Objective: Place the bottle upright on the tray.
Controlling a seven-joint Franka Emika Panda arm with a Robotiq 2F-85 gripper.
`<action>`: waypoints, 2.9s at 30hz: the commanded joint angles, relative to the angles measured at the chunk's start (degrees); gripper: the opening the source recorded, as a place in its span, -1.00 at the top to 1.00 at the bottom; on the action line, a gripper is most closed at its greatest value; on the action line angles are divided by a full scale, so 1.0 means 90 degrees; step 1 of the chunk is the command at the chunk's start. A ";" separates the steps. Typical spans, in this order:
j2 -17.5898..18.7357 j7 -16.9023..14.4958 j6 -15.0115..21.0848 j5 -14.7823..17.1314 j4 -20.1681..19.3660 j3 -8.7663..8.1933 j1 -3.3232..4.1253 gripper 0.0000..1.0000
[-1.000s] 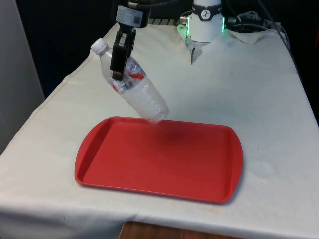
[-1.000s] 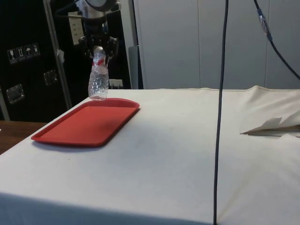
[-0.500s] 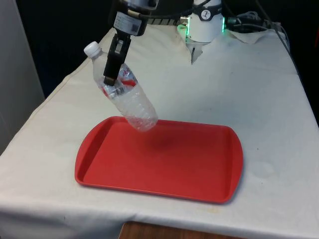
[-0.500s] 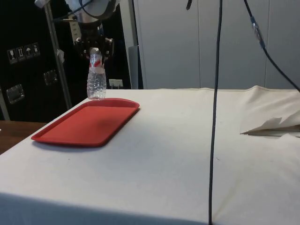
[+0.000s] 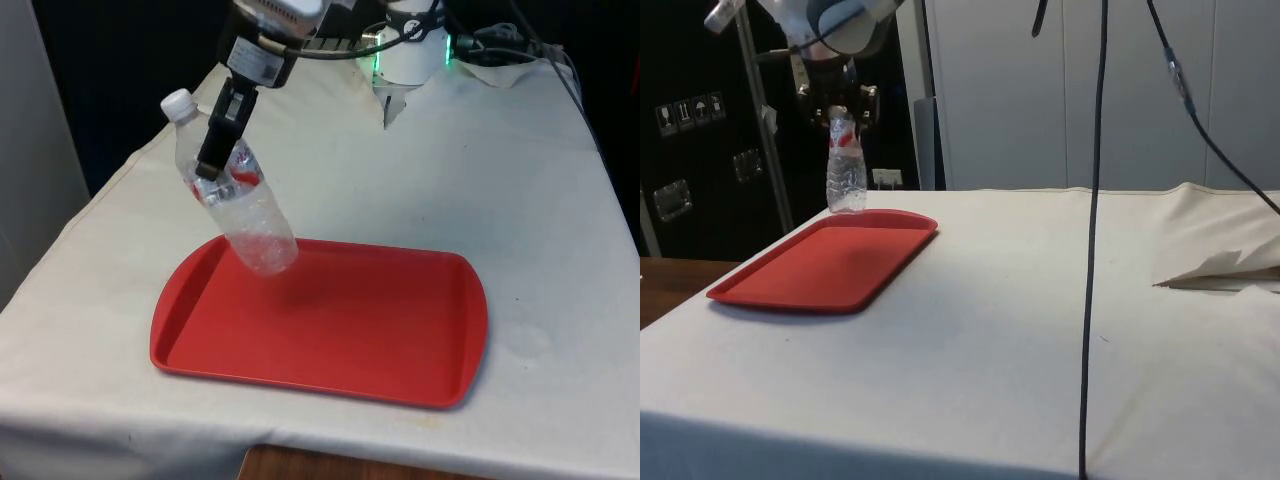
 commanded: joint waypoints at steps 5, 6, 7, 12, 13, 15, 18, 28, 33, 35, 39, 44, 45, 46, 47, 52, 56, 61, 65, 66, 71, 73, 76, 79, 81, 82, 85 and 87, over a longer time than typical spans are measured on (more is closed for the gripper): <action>0.0115 0.0465 0.0089 -0.0299 0.0019 -0.0070 0.0038 0.99; 0.0127 0.0535 0.0089 -0.0350 0.0019 -0.0070 0.0038 0.99; 0.0140 0.0598 0.0083 -0.0395 0.0019 -0.0070 0.0038 0.99; 0.0216 0.0974 0.0070 -0.0675 0.0025 -0.0064 0.0038 0.99; 0.0185 0.0866 0.0013 -0.0643 0.0000 0.0000 0.0000 0.99; 0.0248 0.1101 0.0057 -0.0770 0.0032 -0.0064 0.0038 0.99; 0.0299 0.1305 0.0045 -0.0929 0.0045 -0.0064 0.0045 0.99; 0.0497 0.1935 -0.0064 -0.1439 0.0191 -0.0019 0.0102 0.99; 0.0547 0.2126 -0.0146 -0.1642 0.0274 0.0051 0.0140 0.99; 0.0567 0.2215 -0.0204 -0.1751 0.0312 0.0083 0.0159 0.99; 0.0592 0.2413 -0.0357 -0.2037 0.0376 0.0159 0.0216 0.99; 0.0598 0.2629 -0.0522 -0.2362 0.0395 0.0267 0.0255 0.99; 0.0598 0.2629 -0.0522 -0.2362 0.0395 0.0267 0.0255 0.99; 0.0611 0.2718 -0.0586 -0.2502 0.0395 0.0312 0.0261 0.99; 0.0618 0.2763 -0.0624 -0.2572 0.0401 0.0331 0.0274 0.99; 0.0662 0.2960 -0.0764 -0.2839 0.0407 0.0439 0.0306 0.99; 0.0681 0.3164 -0.0923 -0.3081 0.0414 0.0611 0.0312 0.99; 0.0707 0.3317 -0.1063 -0.3221 0.0433 0.0758 0.0337 0.99; 0.0738 0.3431 -0.1171 -0.3323 0.0439 0.0866 0.0363 0.99; 0.0745 0.3450 -0.1197 -0.3342 0.0446 0.0898 0.0363 0.99; 0.0789 0.3508 -0.1254 -0.3425 0.0465 0.0999 0.0331 0.99; 0.0783 0.3495 -0.1261 -0.3425 0.0458 0.0999 0.0331 0.99; 0.0764 0.3495 -0.1267 -0.3438 0.0433 0.0999 0.0337 0.99; 0.0777 0.3495 -0.1280 -0.3431 0.0446 0.1006 0.0337 0.99; 0.0789 0.3495 -0.1292 -0.3431 0.0458 0.1006 0.0344 0.99; 0.0796 0.3495 -0.1292 -0.3438 0.0465 0.1006 0.0344 0.99; 0.0789 0.3489 -0.1299 -0.3463 0.0433 0.1025 0.0350 0.99; 0.0853 0.3482 -0.1401 -0.3482 0.0528 0.1050 0.0376 0.99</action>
